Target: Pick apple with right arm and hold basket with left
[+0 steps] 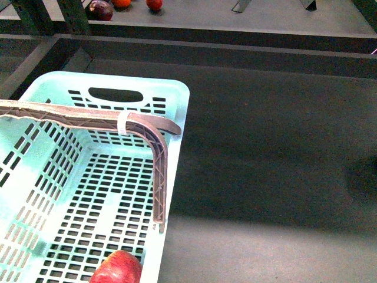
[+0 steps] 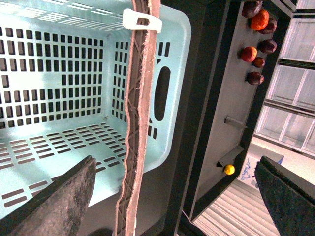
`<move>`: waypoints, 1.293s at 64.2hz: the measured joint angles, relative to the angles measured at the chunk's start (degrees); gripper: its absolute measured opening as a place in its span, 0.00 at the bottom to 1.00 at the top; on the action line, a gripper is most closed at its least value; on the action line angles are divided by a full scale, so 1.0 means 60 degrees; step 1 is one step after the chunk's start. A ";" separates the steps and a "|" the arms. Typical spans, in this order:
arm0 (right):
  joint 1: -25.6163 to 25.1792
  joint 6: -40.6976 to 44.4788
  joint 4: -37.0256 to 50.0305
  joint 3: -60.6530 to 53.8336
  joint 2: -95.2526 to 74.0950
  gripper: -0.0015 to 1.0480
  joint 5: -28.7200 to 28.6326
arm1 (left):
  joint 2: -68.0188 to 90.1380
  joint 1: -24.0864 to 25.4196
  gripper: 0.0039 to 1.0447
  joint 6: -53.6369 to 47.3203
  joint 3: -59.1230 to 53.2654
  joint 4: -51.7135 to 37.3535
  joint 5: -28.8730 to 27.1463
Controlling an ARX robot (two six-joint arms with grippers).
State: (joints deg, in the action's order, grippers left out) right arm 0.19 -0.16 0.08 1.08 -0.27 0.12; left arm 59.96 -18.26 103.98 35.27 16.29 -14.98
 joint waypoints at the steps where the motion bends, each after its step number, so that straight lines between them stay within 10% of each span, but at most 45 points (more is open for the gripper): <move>1: 0.0000 0.0000 0.0000 0.0000 0.0000 0.91 0.0000 | 0.0004 0.0000 0.94 0.0018 0.0000 0.0007 -0.0004; 8: 0.0000 0.0000 0.0000 0.0000 0.0000 0.91 0.0000 | -0.0113 0.0007 0.88 -0.1129 -0.0605 -0.1588 -0.0288; 11: 0.0000 0.0000 0.0000 0.0000 0.0000 0.91 0.0004 | -0.0514 0.0237 0.74 -0.5067 -0.2291 -0.5665 -0.0124; 16: 0.0000 0.0004 0.0000 0.0000 0.0000 0.91 0.0004 | -0.1013 0.0605 0.59 -1.0156 -0.3479 -0.8440 0.0186; 27: 0.0000 0.0000 0.0000 0.0000 0.0000 0.91 0.0004 | -0.2288 0.1351 0.23 -1.6087 -0.4404 -0.8903 0.0874; 34: 0.0000 0.0000 0.0000 0.0000 0.0000 0.91 0.0004 | -0.2929 0.1672 0.03 -1.6848 -0.4768 -0.8579 0.1220; 83: 0.0000 0.0000 -0.0004 0.0000 0.0000 0.91 0.0004 | -0.7038 0.3009 0.03 -1.7223 -0.5737 -0.5686 0.2495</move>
State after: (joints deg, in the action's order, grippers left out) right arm 0.19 -0.16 0.05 1.08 -0.27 0.14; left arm 17.74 -0.21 0.64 0.84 -17.82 -0.01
